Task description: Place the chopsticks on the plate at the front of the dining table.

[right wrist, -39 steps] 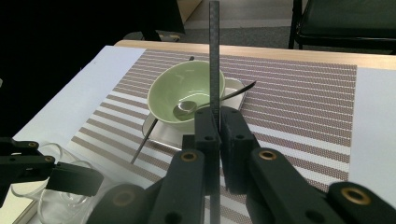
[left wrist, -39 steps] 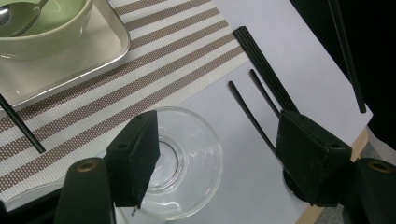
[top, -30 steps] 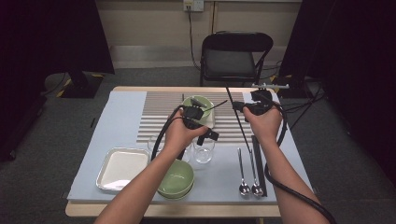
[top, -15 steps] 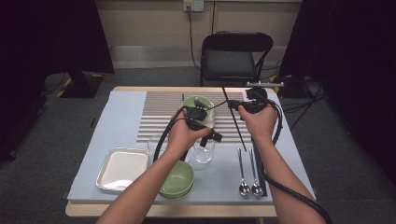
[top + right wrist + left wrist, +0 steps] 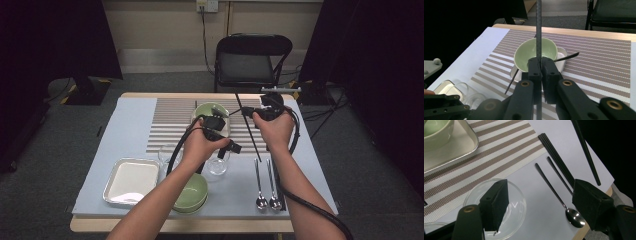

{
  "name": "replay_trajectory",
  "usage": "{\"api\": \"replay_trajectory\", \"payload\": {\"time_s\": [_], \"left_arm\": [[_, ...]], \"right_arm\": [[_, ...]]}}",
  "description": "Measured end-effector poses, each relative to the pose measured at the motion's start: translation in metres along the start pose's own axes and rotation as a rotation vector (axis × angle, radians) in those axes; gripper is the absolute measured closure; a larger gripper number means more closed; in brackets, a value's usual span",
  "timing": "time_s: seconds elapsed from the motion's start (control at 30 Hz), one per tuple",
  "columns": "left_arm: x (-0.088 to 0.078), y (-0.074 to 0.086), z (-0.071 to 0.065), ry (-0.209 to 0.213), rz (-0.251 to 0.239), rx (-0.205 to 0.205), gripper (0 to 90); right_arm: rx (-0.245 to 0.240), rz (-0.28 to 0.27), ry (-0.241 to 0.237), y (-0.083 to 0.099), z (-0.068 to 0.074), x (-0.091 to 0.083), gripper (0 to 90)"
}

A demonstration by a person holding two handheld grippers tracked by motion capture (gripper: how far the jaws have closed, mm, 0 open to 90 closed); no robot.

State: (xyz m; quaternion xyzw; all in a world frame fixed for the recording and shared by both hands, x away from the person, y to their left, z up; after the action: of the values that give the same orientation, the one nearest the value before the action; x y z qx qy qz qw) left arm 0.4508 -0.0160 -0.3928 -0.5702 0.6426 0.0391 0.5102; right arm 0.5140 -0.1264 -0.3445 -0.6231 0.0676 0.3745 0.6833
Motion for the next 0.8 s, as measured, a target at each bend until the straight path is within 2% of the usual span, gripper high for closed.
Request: {"api": "replay_trajectory", "payload": {"time_s": [0.8], "left_arm": [[0.009,0.002,-0.008,0.018,0.008,-0.007,29.6]], "right_arm": [[-0.006,-0.008,-0.015,-0.006,0.013,0.003,86.7]]}}
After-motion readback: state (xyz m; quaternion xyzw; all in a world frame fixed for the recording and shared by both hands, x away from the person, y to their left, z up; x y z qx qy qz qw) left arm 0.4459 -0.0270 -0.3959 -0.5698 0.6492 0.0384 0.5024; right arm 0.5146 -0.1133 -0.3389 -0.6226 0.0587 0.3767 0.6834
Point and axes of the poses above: each handheld gripper's, and its own axes: x roughly forward along the jaws, y roughly out of its underside, z roughly to its left, the point moved 7 cm from there along x, roughly forward along the jaws, and after that the axes turned 7 degrees about y, right-handed, at the moved point
